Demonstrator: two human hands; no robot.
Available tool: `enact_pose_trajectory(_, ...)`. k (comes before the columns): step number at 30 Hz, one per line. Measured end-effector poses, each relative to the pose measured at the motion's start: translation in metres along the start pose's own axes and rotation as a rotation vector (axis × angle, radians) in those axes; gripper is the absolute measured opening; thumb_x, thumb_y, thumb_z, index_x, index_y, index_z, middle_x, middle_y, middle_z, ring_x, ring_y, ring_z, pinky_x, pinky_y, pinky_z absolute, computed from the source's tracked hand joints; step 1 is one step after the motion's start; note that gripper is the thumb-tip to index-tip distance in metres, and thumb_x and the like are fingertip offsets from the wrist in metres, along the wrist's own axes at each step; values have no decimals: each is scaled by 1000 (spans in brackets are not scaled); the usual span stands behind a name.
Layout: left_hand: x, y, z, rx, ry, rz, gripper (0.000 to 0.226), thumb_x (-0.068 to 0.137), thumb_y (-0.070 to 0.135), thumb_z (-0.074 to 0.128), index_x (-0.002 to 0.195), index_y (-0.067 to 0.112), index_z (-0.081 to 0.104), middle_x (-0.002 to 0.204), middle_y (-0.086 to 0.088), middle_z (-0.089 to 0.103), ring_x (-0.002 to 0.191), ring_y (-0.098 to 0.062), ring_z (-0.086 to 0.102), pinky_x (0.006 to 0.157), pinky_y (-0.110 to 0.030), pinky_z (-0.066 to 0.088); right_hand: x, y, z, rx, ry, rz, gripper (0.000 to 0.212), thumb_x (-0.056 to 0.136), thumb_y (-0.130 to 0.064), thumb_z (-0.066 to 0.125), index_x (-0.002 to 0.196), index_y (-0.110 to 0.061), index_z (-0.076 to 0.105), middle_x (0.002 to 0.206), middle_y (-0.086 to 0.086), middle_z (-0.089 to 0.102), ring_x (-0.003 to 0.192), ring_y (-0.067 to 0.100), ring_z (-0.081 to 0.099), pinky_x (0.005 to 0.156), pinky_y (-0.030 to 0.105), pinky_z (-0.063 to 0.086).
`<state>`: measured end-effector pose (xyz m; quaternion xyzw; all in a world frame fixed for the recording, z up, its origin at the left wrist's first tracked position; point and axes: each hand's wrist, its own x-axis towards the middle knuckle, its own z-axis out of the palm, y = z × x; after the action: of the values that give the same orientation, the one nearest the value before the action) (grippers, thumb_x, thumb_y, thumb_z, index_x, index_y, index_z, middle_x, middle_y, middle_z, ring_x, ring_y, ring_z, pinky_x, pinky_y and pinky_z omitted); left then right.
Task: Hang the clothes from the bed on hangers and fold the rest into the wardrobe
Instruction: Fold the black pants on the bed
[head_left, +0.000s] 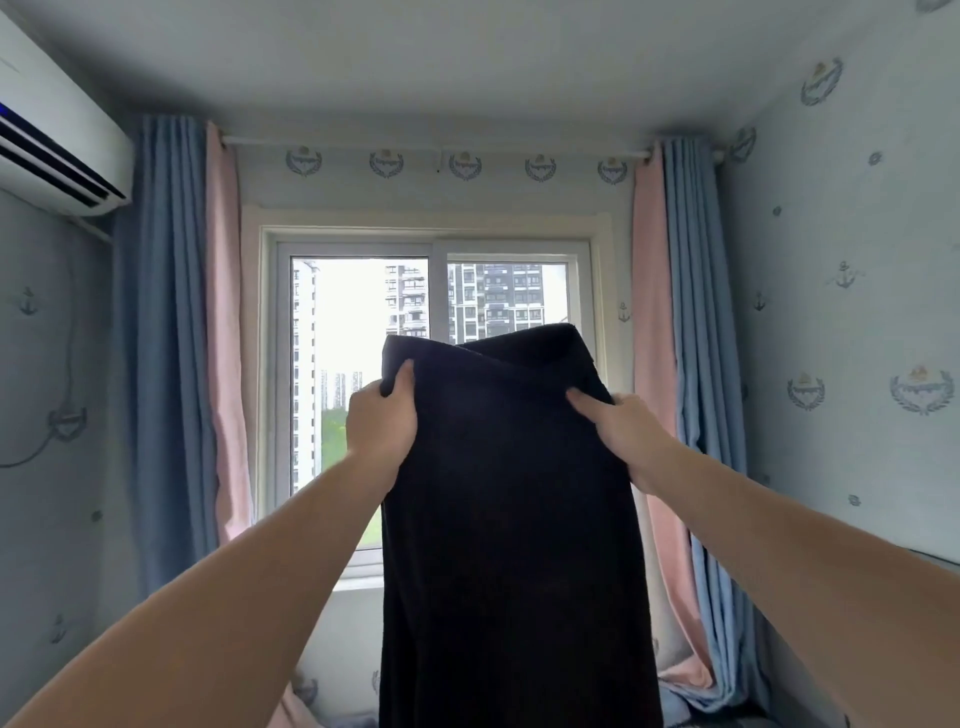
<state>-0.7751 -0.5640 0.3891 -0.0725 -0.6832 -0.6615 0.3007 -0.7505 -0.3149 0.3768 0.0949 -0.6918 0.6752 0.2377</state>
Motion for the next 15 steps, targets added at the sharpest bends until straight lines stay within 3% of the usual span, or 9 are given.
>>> enact_pose_trajectory(3,-10,15,-28,-53,-1,-38,47,93,58,54,92,12,60,87,-7,56,77,-22,53,72,-35,44,-22,-19,16,-5,11,-25,29,93,-42,69,102,-14,71,85,2,78,74,18,76,57,26,58)
enact_pose_trajectory(7,-39,38,-63,-92,11,-58,40,93,52,59,77,15,55,86,-6,58,76,-22,56,74,-36,46,-60,-48,28,-24,27,-36,26,94,-36,68,102,-12,71,84,3,78,70,18,75,55,27,58)
enact_pose_trajectory(15,-126,92,-125,-28,-6,85,40,98,47,55,85,10,61,87,-11,60,78,-23,57,73,-35,48,-165,-105,26,-113,103,-133,25,98,-35,61,96,-14,73,97,11,76,85,26,74,77,39,62)
